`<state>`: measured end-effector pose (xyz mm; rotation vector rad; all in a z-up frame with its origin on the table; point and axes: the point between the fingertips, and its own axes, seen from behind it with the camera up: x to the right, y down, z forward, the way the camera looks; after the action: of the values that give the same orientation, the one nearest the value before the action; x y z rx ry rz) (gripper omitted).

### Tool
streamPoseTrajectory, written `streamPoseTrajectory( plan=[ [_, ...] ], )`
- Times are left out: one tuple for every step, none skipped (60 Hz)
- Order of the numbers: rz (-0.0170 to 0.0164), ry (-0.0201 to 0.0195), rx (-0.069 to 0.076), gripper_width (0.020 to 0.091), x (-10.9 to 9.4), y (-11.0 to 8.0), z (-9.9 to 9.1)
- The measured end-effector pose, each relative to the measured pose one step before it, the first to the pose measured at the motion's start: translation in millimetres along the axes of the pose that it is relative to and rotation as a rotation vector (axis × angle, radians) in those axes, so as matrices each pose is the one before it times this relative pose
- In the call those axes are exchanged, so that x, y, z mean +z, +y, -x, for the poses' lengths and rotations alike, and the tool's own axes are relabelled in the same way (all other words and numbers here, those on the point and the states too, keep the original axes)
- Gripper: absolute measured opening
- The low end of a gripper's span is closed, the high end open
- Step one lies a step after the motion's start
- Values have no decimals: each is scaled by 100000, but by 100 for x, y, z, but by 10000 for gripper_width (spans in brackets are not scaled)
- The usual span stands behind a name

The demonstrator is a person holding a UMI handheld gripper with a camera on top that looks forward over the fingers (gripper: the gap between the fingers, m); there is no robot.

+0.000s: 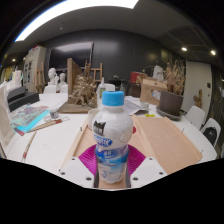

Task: Pour water

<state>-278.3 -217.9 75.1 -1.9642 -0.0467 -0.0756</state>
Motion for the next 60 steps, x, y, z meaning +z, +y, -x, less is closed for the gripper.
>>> streamPoseTrajectory(
  plan=[
    [-264, 486, -415, 349, -67, -360, -176],
    [-43, 246, -634, 349, -50, -338, -118],
    [94, 44, -640, 348, -23, -333, -92],
    [3, 579, -540, 349, -43, -355, 67],
    [-186, 459, -247, 349, -21, -465, -258],
    [-390, 476, -264, 350, 35, -549, -270],
    [-342, 346, -502, 350, 38, -559, -301],
    [-197, 429, -765, 349, 110, -523, -330],
    [-159, 761, -996, 349, 161, -551, -432],
    [-192, 1127, -1188, 348, 175, -579, -557],
    [-196, 1217, -1325, 348, 239, -567, -553],
    [-294, 818, -1554, 349, 348, -652, -657],
    [-454, 1032, -1736, 350, 406, -580, -527],
    [-414, 1008, -1822, 349, 383, -578, -570],
    [-418, 1128, -2026, 350, 473, -563, -568],
    [-397, 1299, -2285, 348, 504, -540, -615],
    [-346, 1411, -2572, 349, 551, -501, -677],
    [-255, 1505, -2907, 349, 599, -448, -638],
    [-256, 1339, -2975, 349, 533, -517, -646],
    [-540, 1460, -3171, 349, 646, -467, -604],
    [-567, 1387, -3326, 348, 708, -433, -546],
    [-401, 1361, -3727, 349, 737, -362, -478],
    [-418, 1245, -3948, 348, 779, -368, -415],
    [-711, 1145, -3962, 349, 794, -403, -360],
    [-880, 1036, -3927, 349, 767, -386, -300],
    [-849, 983, -4037, 350, 759, -356, -255],
    [-633, 951, -4320, 348, 790, -273, -187],
    [-557, 671, -4413, 349, 762, -104, -346],
    [-522, 932, -4591, 349, 620, -286, -133],
    [-776, 1006, -4191, 348, 734, -141, 13],
    [-813, 937, -4531, 348, 631, -284, -64],
    [-998, 931, -4681, 348, 604, -300, -54],
    [-1188, 888, -4810, 349, 608, -351, 2],
    [-1285, 890, -4790, 349, 592, -338, 5],
    [-1220, 1073, -4740, 349, 561, -307, -4],
    [-1011, 1131, -4734, 349, 522, -274, -11],
    [-855, 834, -4754, 349, 672, -368, 306],
    [-776, 650, -4652, 349, 405, -116, -46],
    [-858, 706, -4702, 348, 405, -221, 107],
    [-817, 636, -4469, 349, 422, -239, 182],
    [-777, 547, -4231, 347, 367, -211, 164],
    [-811, 430, -3867, 349, 365, -226, 192],
    [-938, 399, -3696, 348, 335, -239, 206],
    [-904, 402, -3673, 349, 366, -223, 209],
    [-806, 489, -3770, 349, 584, -302, 304],
    [-546, 429, -3430, 349, 230, -126, 118],
    [-613, 728, -3203, 347, 261, -185, 126],
    [-704, 620, -3115, 348, 289, -211, 149],
    [-710, 487, -3184, 348, 271, -201, 163],
    [-621, 472, -3134, 348, 281, -180, 165],
    [-520, 542, -2965, 348, 252, -139, 144],
    [-501, 642, -2774, 348, 232, -154, 95],
    [-472, 487, -2546, 348, 206, -124, 128],
    [-627, 269, -2354, 347, 373, -156, 241],
    [-121, -95, -1857, 348, 104, -92, 139],
    [12, 99, -1759, 347, 150, -40, 124],
    [-89, 234, -1350, 347, 139, -42, 102],
    [-259, 196, -1253, 347, 124, -99, 102],
    [-338, 74, -1333, 347, 126, -94, 149],
    [-318, 67, -1477, 347, 155, -98, 135]
  ],
)
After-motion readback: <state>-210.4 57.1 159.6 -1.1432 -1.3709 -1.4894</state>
